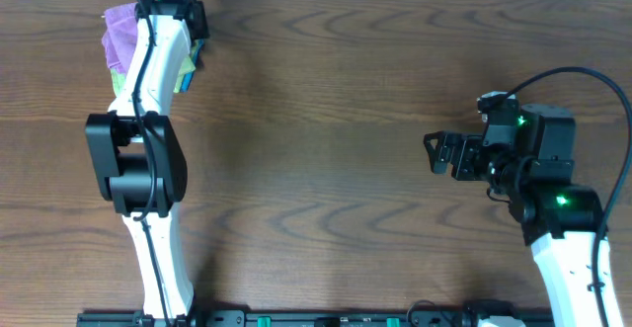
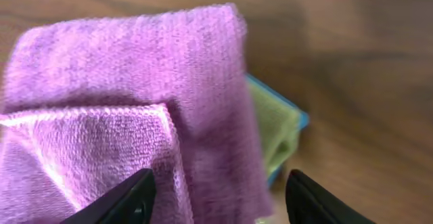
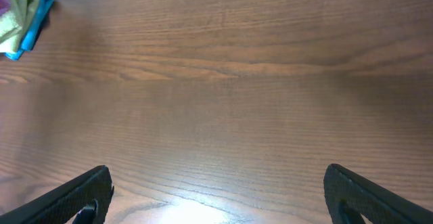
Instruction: Fold the cloth
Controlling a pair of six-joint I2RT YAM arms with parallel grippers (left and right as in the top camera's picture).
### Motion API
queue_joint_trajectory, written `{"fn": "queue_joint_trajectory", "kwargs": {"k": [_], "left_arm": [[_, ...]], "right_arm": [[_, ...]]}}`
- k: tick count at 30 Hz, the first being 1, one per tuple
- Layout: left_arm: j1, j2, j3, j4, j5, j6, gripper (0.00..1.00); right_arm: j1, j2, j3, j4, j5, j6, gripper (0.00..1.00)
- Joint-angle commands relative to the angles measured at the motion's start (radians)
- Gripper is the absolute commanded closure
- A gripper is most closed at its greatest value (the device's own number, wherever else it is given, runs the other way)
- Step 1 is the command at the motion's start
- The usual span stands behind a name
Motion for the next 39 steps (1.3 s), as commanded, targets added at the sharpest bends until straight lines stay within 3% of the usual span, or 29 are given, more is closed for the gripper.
{"fn": "queue_joint_trajectory", "kwargs": {"k": [1,11,17,39], "left_arm": [[0.005,0.005,0.027,-0.031,-0.104,-0.005,0.39],[0.008,-0.015,0.027,-0.186,-0.240,-0.011,0.49],[0.027,-0.060,0.027,-0.237,-0.276,-0.102,0.51],[0.063,-0.114,0.027,-0.183,-0.240,-0.133,0.46]], "right_arm": [[-0.005,-0.007,-0.003,-0.001,-0.011,0.014,0.01],[-0.005,-0.007,-0.003,-0.001,-0.011,0.014,0.01],[-0.005,-0.007,-0.003,-0.001,-0.011,0.014,0.01],[-0.005,-0.007,-0.003,-0.001,-0.011,0.014,0.01]]}}
